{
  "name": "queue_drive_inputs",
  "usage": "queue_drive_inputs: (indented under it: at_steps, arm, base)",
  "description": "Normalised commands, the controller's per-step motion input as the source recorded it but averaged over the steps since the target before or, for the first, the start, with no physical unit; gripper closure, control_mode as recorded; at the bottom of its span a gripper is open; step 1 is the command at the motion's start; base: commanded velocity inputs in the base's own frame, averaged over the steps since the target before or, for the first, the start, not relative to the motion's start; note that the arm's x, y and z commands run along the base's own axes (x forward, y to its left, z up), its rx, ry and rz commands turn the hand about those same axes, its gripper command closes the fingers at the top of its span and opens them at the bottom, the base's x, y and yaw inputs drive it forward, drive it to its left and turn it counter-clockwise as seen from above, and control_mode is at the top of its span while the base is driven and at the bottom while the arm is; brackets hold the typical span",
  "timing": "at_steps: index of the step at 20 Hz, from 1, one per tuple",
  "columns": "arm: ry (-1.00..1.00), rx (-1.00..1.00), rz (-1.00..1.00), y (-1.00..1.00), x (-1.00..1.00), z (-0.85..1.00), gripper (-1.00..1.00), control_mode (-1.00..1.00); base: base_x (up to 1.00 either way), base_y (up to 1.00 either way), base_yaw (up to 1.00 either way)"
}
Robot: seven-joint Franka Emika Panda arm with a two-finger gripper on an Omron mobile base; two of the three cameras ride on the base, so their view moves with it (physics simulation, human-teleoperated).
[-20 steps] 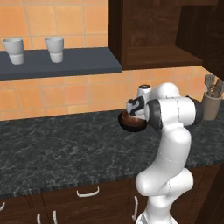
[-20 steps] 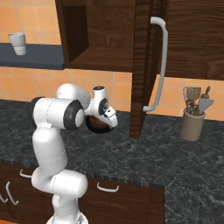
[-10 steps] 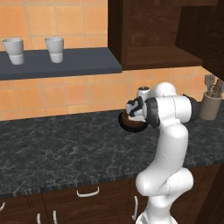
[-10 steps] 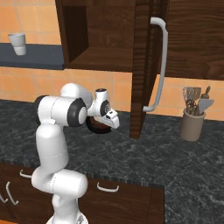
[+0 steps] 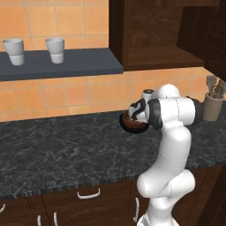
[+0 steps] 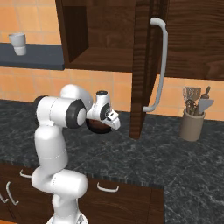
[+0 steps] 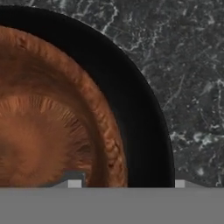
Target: Pick up the bowls on the counter and stack them on top of one another in the open cabinet. Place the smaller bowl on top of the larger bowl.
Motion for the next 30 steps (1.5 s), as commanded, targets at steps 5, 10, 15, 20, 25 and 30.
queue_drive_inputs:
  at_steps: [5,10,15,20,25,30]
  arm:
    - [-0.13,0.02,0.0,0.0,-0.2,-0.04,1.0,-1.0]
    - [-0.02,0.15,0.0,-0.01,-0.29,0.48,1.0,-1.0]
    - [-0.11,0.26,-0.06,-0.1,-0.88,1.0,1.0,-1.0]
    - [-0.16,0.22,-0.18,-0.19,-0.98,1.0,1.0,-1.0]
    - [-0.17,0.11,-0.2,-0.03,-0.75,1.0,1.0,-1.0]
    - [-0.02,0.24,-0.08,-0.36,-0.91,1.0,1.0,-1.0]
  base:
    - [0.0,0.0,0.0]
    - [0.0,0.0,0.0]
    - [0.0,0.0,0.0]
    - [0.0,0.0,0.0]
    - [0.0,0.0,0.0]
    - [0.0,0.0,0.0]
